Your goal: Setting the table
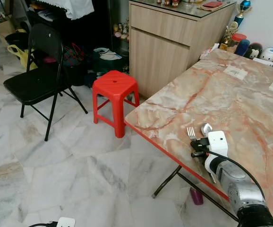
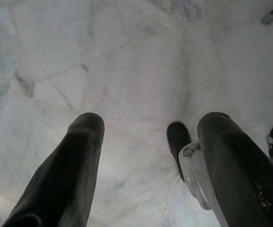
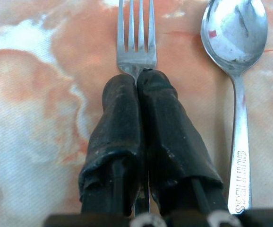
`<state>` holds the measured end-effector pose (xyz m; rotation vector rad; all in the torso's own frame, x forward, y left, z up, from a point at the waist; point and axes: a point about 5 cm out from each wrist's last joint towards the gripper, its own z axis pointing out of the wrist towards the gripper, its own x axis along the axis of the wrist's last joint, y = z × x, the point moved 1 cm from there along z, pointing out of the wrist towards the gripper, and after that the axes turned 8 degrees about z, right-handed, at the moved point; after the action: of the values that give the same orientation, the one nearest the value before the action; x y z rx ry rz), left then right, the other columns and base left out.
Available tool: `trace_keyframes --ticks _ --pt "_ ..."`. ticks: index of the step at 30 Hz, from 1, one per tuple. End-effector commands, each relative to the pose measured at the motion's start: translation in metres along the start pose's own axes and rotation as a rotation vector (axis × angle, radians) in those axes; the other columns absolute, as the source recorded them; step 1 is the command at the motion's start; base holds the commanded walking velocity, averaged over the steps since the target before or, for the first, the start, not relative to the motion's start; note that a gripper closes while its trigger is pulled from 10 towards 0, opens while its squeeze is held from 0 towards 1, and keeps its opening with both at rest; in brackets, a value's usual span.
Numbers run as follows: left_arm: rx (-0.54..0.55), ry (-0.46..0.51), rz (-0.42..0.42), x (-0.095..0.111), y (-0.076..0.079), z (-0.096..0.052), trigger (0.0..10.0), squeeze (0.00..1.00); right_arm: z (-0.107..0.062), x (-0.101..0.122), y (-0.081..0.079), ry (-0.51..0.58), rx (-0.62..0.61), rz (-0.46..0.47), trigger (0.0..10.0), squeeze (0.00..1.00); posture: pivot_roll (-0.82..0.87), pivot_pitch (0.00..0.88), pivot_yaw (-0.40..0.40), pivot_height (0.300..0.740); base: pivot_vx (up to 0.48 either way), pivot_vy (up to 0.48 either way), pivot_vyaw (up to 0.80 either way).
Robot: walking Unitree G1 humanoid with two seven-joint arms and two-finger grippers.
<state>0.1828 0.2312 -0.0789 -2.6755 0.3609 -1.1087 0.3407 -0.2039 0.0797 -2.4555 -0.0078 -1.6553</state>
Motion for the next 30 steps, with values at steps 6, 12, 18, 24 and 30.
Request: trace_keyframes --ticks 6,12,18,24,30 --pt "-0.024 -0.044 0.004 -0.011 0.005 -0.003 10.0 0.0 0.001 -0.021 -0.002 -0.085 -0.005 0.011 0.0 0.0 0.04 0.121 -0.03 0.74 0.0 0.0 0.0" --pt "-0.025 -0.052 0.006 -0.013 0.006 -0.004 10.0 0.0 0.001 -0.018 -0.008 -0.031 -0.004 0.02 0.0 0.0 0.04 0.12 -0.032 0.74 0.0 0.0 0.0" --pt "-0.022 -0.059 0.006 -0.015 0.006 -0.005 10.0 0.0 -0.005 0.006 -0.017 0.184 -0.015 0.064 0.0 0.0 0.04 0.12 -0.032 0.74 0.0 0.0 0.0" --pt "-0.016 -0.067 0.01 -0.018 0.006 -0.006 10.0 0.0 -0.019 0.026 -0.027 0.364 -0.018 0.084 10.0 0.0 0.03 0.122 -0.034 0.74 0.0 0.0 0.0" --pt "-0.002 -0.071 -0.005 -0.019 0.006 -0.007 10.0 0.0 -0.035 0.042 -0.031 0.5 -0.041 0.058 10.0 0.0 0.03 0.11 -0.04 0.74 0.0 0.0 0.0"
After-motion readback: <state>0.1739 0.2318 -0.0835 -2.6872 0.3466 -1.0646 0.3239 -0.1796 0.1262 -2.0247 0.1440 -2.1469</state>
